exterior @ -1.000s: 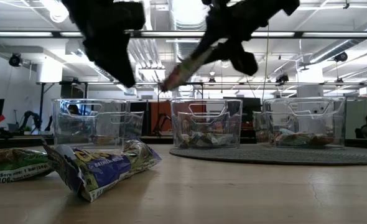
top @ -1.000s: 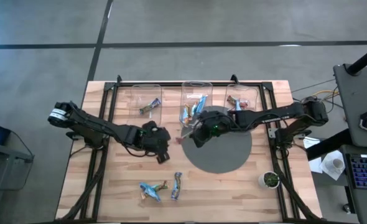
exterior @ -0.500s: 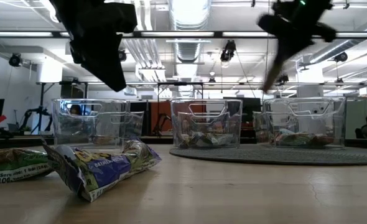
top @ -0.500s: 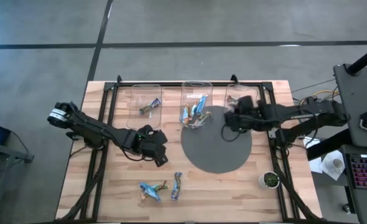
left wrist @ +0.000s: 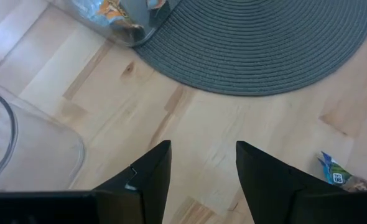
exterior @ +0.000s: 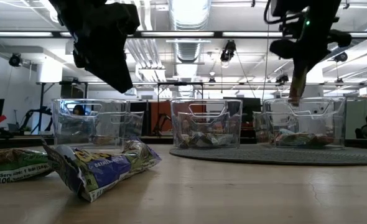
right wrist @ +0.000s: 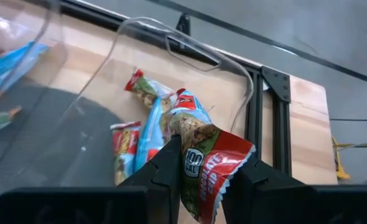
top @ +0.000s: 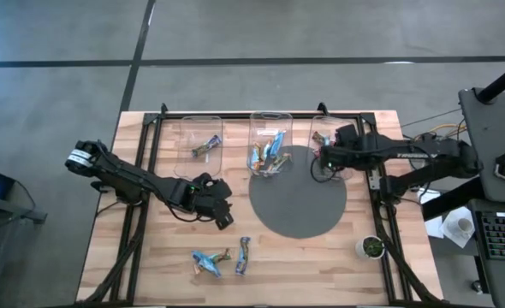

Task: Pick and place Granola Bars by type
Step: Put the red granola bar into the right transparent bin

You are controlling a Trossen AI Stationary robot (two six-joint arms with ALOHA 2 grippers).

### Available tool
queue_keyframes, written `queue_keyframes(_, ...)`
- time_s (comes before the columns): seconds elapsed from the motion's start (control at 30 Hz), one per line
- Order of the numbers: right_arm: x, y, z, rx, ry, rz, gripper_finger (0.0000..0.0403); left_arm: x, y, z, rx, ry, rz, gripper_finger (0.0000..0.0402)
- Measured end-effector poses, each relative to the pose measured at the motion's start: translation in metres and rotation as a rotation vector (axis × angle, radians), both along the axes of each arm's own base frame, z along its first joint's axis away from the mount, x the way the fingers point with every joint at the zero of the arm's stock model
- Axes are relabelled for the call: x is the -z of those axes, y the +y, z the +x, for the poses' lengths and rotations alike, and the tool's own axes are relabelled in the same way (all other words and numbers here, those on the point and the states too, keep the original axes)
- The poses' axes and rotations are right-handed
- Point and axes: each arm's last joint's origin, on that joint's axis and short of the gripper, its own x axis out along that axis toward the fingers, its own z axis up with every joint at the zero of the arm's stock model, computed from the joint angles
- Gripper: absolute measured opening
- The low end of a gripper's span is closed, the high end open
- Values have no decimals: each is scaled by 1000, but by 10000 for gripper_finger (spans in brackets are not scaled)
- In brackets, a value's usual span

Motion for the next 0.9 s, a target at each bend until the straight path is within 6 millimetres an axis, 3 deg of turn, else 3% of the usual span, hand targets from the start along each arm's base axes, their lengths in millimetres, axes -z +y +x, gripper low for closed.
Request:
queue_keyframes(0.27,16,-23,2,-4,-7,25,72,0,0,0,0,-3,0,163)
queue_keyframes(0.6,39,-29,2,13,-2,-97,80,0,0,0,-7,-5,4,163)
queue_keyframes(0.73,56,-27,5,-35,-57,4,104,0,0,0,-8,-6,3,163)
queue_keyframes(0.9,70,-25,4,-43,-87,73,166,0,1,0,-11,-6,3,163)
